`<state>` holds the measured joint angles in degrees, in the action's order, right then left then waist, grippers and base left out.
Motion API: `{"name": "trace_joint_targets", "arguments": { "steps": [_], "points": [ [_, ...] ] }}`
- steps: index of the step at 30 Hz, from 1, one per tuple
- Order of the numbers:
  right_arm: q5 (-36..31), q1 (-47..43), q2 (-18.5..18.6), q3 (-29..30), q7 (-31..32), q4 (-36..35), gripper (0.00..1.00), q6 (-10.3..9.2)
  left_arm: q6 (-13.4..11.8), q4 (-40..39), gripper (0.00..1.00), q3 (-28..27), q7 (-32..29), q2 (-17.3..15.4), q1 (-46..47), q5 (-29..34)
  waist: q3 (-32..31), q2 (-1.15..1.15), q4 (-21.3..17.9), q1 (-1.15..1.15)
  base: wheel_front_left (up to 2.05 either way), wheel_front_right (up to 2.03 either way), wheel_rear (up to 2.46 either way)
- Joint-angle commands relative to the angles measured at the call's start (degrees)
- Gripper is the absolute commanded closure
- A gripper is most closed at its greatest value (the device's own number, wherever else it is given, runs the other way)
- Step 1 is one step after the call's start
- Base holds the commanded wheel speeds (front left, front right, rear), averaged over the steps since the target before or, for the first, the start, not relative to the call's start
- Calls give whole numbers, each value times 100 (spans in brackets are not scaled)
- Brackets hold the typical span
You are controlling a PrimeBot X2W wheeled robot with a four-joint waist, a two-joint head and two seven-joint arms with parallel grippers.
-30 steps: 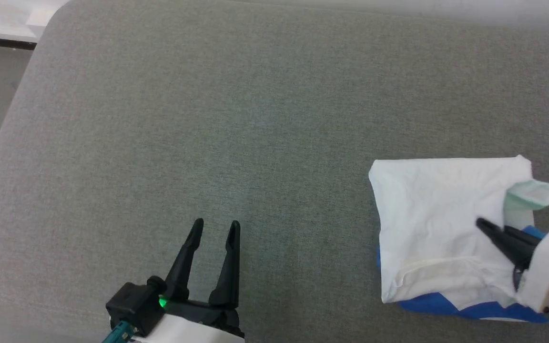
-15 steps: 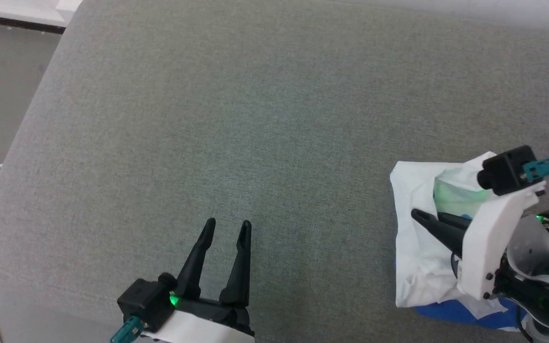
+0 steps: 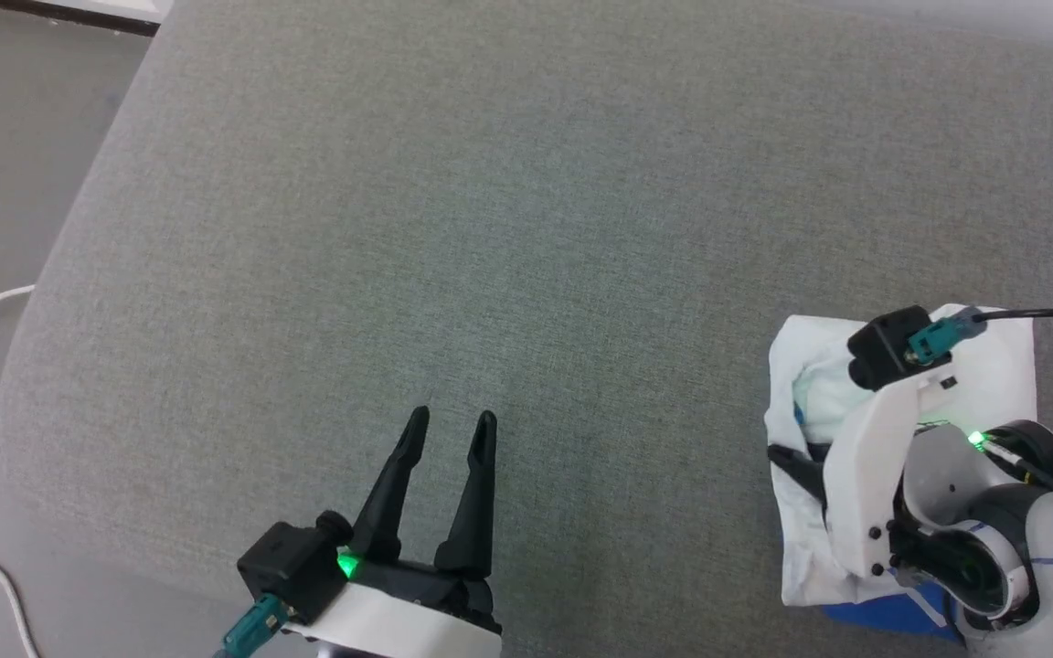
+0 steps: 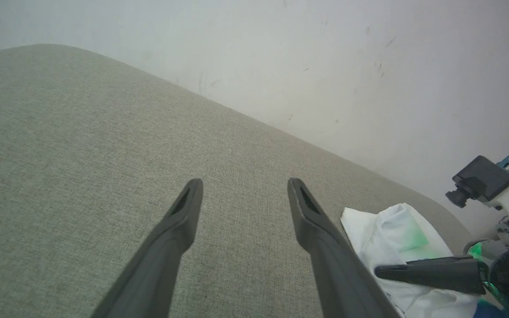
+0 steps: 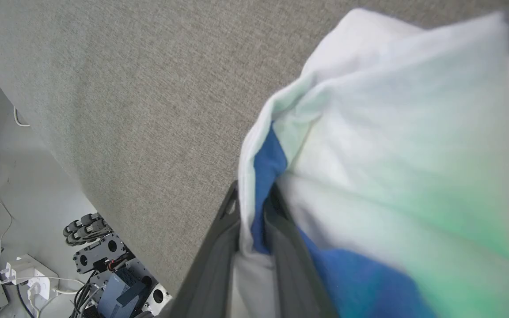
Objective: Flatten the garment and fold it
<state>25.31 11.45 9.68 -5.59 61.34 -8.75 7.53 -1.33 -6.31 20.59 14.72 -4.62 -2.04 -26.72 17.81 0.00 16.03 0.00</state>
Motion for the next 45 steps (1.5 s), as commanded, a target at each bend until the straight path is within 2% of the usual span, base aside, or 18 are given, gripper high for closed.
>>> {"name": "trace_joint_targets", "arguments": {
  "steps": [1,7,11,15,16,21,23,28,45],
  "points": [
    [-36,21,6,-62,10,23,0,-4,62,31,0,-40,27,50,74,12,-35,0,-14,0,0,0,0],
    [238,176,-104,-21,32,-253,0,-4,138,100,0,-116,28,85,14,33,-162,0,-190,0,0,0,0],
    [541,256,-162,268,37,-712,0,-4,164,130,0,-149,28,90,14,68,-222,0,-327,0,0,0,0],
    [780,154,-116,920,-19,-1255,0,-4,172,127,0,-172,28,74,6,93,-249,0,-418,0,0,0,0],
    [780,154,-116,920,-19,-1255,0,-4,172,127,0,-172,28,74,6,93,-249,0,-418,0,0,0,0],
    [849,-240,-18,2092,-88,-1599,0,-4,174,81,0,-180,28,63,-2,113,-175,0,-499,0,0,0,0],
    [803,-467,82,2302,-85,-1581,0,-4,176,72,0,-170,28,64,15,122,-121,0,-526,0,0,0,0],
    [847,-820,-97,2385,-63,-1367,0,-4,187,72,0,-141,28,70,72,129,-28,0,-539,0,0,0,0],
    [581,-886,-364,2399,56,-200,0,-4,179,78,0,-31,22,41,100,139,10,0,-154,0,0,0,0]
  ]
}}
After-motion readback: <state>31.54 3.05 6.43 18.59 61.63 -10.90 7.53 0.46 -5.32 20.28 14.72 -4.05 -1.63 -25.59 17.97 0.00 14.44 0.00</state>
